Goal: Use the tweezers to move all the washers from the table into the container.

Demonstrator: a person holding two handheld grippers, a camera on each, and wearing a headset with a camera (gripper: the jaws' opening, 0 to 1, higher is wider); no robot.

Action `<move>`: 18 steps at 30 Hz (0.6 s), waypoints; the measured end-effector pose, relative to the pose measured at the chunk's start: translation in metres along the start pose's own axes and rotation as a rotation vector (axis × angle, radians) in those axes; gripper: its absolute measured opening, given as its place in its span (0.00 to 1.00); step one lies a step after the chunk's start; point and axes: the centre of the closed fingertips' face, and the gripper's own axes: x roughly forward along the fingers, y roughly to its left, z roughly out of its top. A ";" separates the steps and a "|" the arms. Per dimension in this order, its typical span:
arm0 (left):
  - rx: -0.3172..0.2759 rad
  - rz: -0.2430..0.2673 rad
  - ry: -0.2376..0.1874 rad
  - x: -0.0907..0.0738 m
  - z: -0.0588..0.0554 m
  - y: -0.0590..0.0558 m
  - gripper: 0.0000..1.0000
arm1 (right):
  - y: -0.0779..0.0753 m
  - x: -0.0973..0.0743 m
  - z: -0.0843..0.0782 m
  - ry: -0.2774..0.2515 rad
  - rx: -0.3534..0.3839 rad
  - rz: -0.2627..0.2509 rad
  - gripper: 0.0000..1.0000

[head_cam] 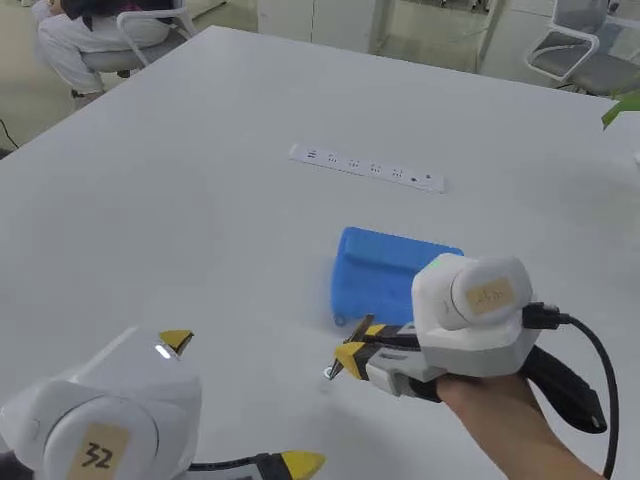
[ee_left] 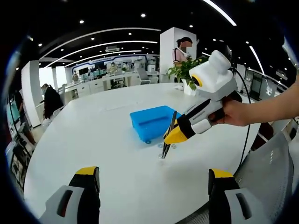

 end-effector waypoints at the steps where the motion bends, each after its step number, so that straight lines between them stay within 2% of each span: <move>1: 0.012 0.011 -0.007 0.000 0.001 0.002 0.99 | -0.001 -0.001 0.000 0.000 0.002 -0.002 0.04; 4: 0.035 0.021 -0.024 0.000 0.004 0.004 0.99 | 0.000 -0.006 0.004 -0.008 0.009 -0.007 0.04; 7: 0.023 0.022 -0.056 0.001 0.006 0.004 0.99 | -0.001 -0.009 0.009 -0.017 0.009 -0.012 0.04; 10: 0.055 0.028 -0.050 0.002 0.006 0.003 0.99 | -0.002 -0.012 0.013 -0.024 0.006 -0.017 0.04; 11: 0.062 0.019 -0.037 0.003 0.003 0.002 0.99 | -0.004 -0.011 0.013 -0.029 0.003 -0.019 0.04; 18: 0.056 0.011 -0.035 0.004 0.003 0.000 0.99 | -0.014 -0.016 0.023 -0.046 -0.015 -0.048 0.04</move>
